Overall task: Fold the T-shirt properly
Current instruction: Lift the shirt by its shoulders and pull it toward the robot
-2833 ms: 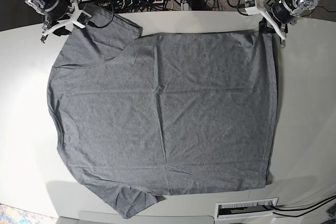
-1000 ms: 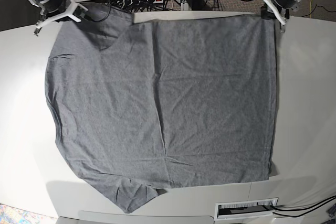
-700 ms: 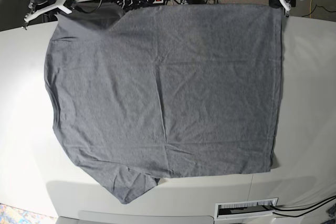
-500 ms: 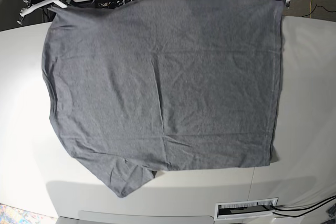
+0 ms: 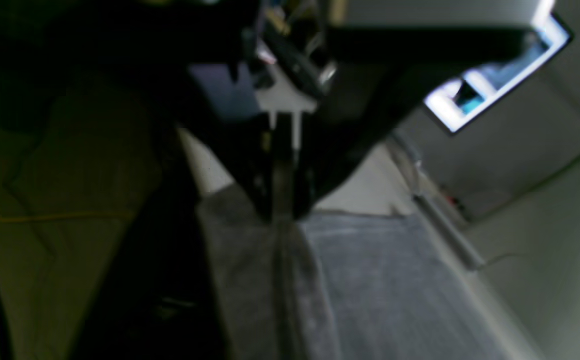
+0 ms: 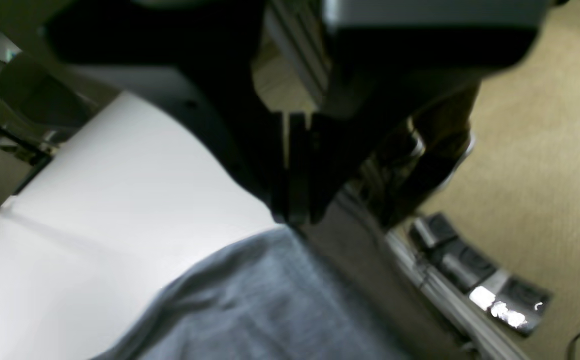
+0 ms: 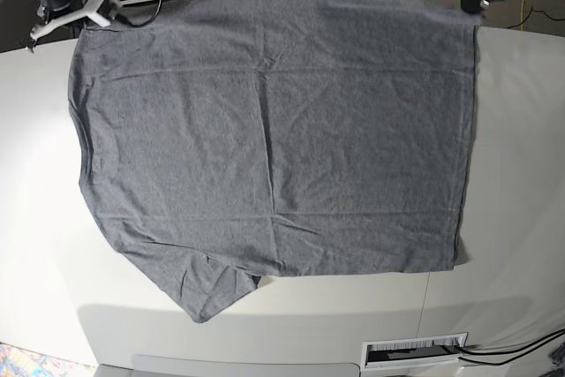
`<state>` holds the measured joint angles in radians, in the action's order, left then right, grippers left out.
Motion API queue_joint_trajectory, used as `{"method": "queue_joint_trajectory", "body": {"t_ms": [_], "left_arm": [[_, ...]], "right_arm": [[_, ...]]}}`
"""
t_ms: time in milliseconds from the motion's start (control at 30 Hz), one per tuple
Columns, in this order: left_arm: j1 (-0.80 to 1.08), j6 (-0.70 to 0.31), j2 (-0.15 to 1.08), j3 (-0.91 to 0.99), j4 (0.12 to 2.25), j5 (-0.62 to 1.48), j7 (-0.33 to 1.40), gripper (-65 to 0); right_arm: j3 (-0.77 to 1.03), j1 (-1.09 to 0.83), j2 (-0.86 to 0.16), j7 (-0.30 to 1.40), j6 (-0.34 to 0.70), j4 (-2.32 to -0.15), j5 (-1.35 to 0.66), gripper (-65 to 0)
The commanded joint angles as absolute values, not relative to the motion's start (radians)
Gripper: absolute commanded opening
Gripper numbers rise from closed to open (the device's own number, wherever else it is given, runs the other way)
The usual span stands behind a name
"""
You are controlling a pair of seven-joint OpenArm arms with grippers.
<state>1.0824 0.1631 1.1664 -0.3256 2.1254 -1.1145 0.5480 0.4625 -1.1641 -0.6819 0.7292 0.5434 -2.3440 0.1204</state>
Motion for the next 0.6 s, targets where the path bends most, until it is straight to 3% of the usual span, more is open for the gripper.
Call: {"method": "queue_joint_trajectory", "body": {"t_ms": [0,567], "left_arm": [[1.069,0.189,1.176,-0.322,2.137,-1.127,0.551,-65.0],[0.721,0.195,1.160,-0.322,2.136,-0.943,0.488,-65.0]], "right_arm": [[0.473,-1.152,-0.692,0.717,0.530,-2.356,0.127,-65.0],[0.473,-0.854,-0.690,0.649,0.492,-2.356,0.127,-65.0]]}}
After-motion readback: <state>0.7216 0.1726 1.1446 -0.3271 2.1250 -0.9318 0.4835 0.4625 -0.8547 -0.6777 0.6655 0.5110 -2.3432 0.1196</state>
